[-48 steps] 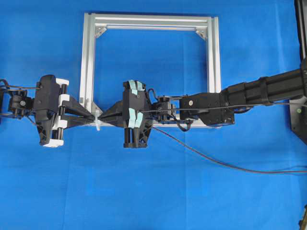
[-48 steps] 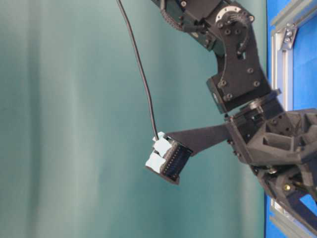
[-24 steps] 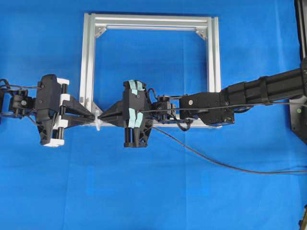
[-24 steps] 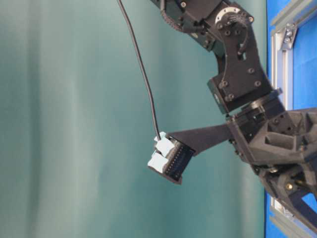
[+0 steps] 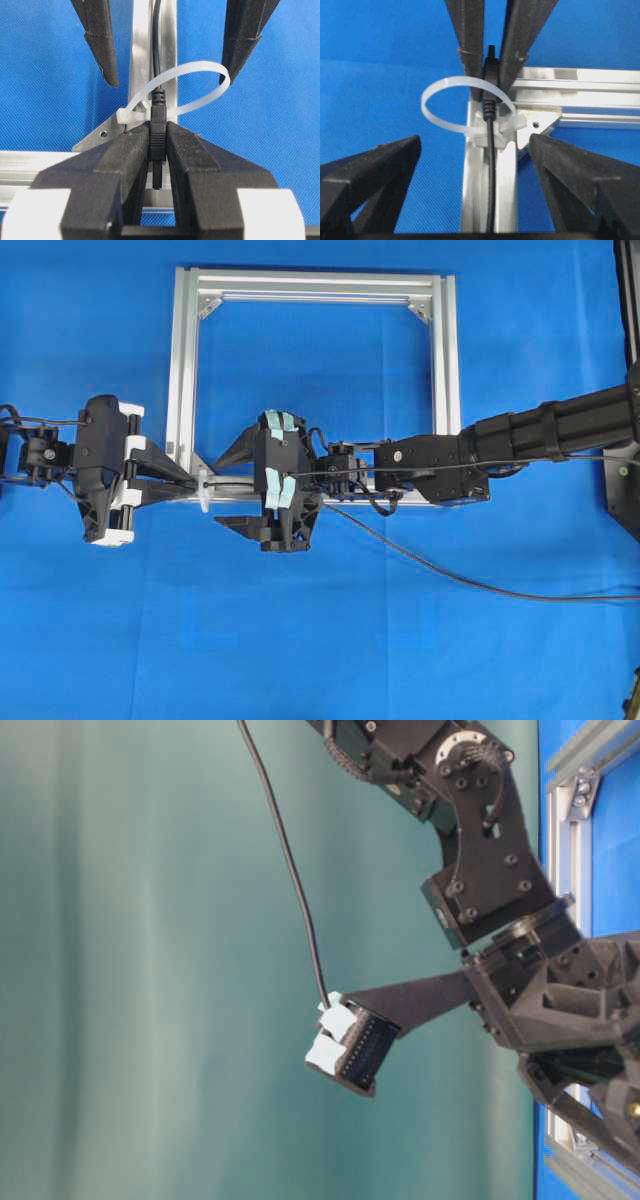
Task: Insert the wire through the string loop located on the left side.
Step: 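Pull the cable through the loop leftward with the left gripper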
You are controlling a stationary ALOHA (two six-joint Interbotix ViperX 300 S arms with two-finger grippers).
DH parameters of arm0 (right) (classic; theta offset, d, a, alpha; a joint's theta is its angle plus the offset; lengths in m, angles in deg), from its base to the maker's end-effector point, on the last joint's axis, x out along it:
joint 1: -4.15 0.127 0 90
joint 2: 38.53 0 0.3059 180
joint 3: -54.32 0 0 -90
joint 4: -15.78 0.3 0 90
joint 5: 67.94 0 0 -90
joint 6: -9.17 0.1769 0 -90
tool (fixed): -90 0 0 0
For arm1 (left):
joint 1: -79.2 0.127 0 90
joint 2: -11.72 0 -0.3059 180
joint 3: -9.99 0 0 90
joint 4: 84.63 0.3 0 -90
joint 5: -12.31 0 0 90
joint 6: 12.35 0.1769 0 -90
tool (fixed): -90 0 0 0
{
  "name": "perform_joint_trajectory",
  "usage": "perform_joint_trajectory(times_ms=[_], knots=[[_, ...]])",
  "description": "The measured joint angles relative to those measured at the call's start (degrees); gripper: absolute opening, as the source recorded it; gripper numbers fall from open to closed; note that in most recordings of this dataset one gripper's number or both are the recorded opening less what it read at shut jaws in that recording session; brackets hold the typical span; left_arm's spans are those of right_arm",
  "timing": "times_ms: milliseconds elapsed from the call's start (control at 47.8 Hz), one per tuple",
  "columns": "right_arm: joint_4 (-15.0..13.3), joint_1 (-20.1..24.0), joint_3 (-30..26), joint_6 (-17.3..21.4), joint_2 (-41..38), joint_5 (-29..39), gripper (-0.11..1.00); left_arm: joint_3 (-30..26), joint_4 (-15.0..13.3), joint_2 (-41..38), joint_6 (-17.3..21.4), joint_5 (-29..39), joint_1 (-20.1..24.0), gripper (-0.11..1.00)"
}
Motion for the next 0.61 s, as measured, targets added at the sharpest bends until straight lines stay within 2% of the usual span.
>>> perform_joint_trajectory(times_ms=[293,607], knots=[[0.0,0.1,0.1,-0.1,0.0,0.1,0.98,0.9,0.1,2.0,0.0,1.6,0.0,0.08],[0.0,0.1,0.0,-0.3,0.0,0.2,0.98,4.6,0.1,13.4,0.0,8.1,0.0,0.08]])
